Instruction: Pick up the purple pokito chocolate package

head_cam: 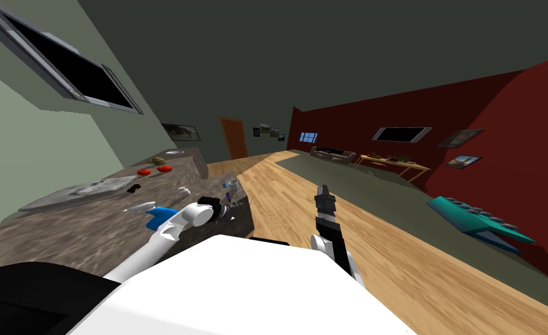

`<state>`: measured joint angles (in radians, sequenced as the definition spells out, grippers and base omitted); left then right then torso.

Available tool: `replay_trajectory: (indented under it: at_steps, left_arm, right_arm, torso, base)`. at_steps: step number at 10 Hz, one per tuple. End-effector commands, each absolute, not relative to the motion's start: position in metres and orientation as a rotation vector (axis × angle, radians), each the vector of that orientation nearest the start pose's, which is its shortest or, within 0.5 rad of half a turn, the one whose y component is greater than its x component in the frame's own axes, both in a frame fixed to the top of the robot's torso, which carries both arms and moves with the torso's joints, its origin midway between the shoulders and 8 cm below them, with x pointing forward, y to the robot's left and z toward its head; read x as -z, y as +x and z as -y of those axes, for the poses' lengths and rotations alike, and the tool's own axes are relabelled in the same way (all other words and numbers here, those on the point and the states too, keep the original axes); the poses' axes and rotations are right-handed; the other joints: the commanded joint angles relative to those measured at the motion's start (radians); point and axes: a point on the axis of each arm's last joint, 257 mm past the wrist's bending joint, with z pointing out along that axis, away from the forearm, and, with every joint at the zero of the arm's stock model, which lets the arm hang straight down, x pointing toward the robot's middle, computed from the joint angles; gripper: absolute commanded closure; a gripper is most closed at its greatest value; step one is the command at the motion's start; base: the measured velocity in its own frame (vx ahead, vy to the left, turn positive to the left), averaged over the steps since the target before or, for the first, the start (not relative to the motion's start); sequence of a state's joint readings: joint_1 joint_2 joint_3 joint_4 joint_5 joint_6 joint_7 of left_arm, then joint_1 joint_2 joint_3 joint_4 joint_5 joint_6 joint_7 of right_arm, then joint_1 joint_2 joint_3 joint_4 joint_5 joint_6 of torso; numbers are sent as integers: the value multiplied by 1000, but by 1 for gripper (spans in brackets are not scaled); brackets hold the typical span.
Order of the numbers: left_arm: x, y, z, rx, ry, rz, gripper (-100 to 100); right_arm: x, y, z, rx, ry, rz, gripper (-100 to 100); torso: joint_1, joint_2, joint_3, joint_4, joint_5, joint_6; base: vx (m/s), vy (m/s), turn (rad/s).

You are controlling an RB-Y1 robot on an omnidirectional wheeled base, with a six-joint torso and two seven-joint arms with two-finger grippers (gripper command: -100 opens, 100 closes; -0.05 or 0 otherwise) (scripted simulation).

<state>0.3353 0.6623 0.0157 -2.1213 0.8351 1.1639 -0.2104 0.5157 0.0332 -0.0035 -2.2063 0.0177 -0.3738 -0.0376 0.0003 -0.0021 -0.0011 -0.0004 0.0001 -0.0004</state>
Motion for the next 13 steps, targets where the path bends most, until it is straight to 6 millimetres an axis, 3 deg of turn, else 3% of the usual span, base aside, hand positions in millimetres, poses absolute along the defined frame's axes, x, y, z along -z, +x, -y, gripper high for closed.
replay_trajectory:
  at_steps: [1, 13]
  left_arm:
    - [345, 308, -293, 680, -1561, -2374, -100]
    - [340, 276, -363, 319, -1544, -2622, -100]
  right_arm:
    - [41, 373, 291, -1262, 862, -724, 0]
    - [41, 373, 291, -1262, 863, -725, 0]
  torso:
    - [0, 0, 0, 0, 0, 0]
    - [1, -1, -1, 0, 0, 0]
  base:
    - [25, 11, -82]
    - [34, 22, -83]
